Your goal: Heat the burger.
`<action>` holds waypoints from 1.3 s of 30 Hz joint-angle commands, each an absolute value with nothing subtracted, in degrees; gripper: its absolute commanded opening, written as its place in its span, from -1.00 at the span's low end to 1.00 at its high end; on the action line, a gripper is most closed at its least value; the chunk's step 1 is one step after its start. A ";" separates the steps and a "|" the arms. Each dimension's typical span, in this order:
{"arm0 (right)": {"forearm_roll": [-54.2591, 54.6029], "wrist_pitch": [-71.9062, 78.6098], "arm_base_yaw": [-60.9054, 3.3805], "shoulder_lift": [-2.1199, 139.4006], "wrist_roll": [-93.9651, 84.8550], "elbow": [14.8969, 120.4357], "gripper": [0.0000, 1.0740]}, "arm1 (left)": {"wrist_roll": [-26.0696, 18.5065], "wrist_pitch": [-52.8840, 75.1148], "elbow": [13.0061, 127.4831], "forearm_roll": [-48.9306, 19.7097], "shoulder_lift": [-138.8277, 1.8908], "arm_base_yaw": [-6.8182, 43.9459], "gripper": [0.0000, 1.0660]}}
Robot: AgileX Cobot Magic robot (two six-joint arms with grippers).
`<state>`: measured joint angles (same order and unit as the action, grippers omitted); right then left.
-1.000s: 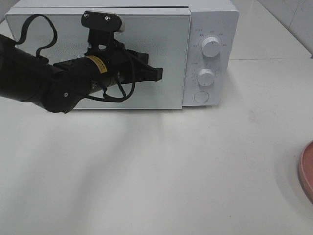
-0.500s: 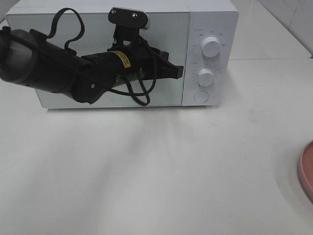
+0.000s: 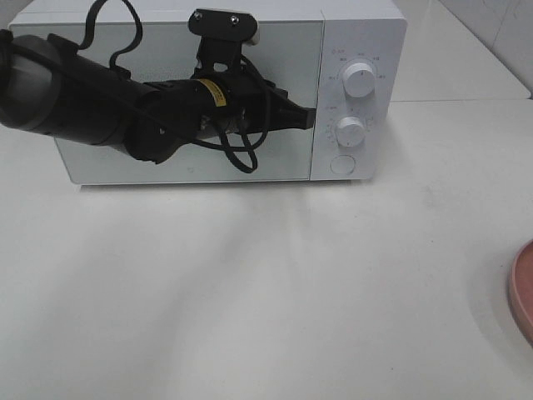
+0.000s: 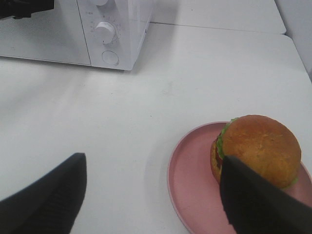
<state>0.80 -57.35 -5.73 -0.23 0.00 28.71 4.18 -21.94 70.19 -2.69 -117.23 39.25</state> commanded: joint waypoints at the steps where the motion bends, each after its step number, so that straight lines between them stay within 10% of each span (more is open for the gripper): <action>1: 0.97 -56.95 -5.39 -1.78 -0.40 28.59 0.40 | 4.24 -18.68 69.84 -4.98 -114.42 40.28 -1.00; 8: 0.97 -56.95 -5.39 -1.78 -0.40 28.59 0.40 | 4.24 -5.79 69.73 -4.98 -111.10 42.28 -0.93; 11: 0.97 -56.95 -5.39 -1.78 -0.40 28.59 0.40 | 4.24 1.49 69.73 -4.98 -109.84 42.86 -0.44; 12: 0.97 -56.95 -5.39 -1.78 -0.40 28.59 0.40 | 4.30 6.65 69.73 -5.10 -109.03 42.91 0.16; 13: 0.97 -56.95 -5.39 -1.78 -0.40 28.59 0.40 | 4.30 6.65 69.73 -5.10 -109.03 42.91 0.16; 14: 0.97 -56.95 -5.39 -1.78 -0.40 28.59 0.40 | 4.53 12.20 69.73 -5.44 -108.12 42.91 0.69; 16: 0.97 -56.95 -5.39 -1.78 -0.40 28.59 0.40 | 4.47 17.82 69.73 -5.44 -106.68 42.91 0.90; 39: 0.97 -56.95 -5.39 -1.78 -0.40 28.59 0.40 | 5.84 50.99 69.73 -6.82 -91.21 35.35 0.87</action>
<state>0.80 -57.35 -5.73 -0.23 0.00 28.71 5.27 47.67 69.79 -6.02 -92.19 37.01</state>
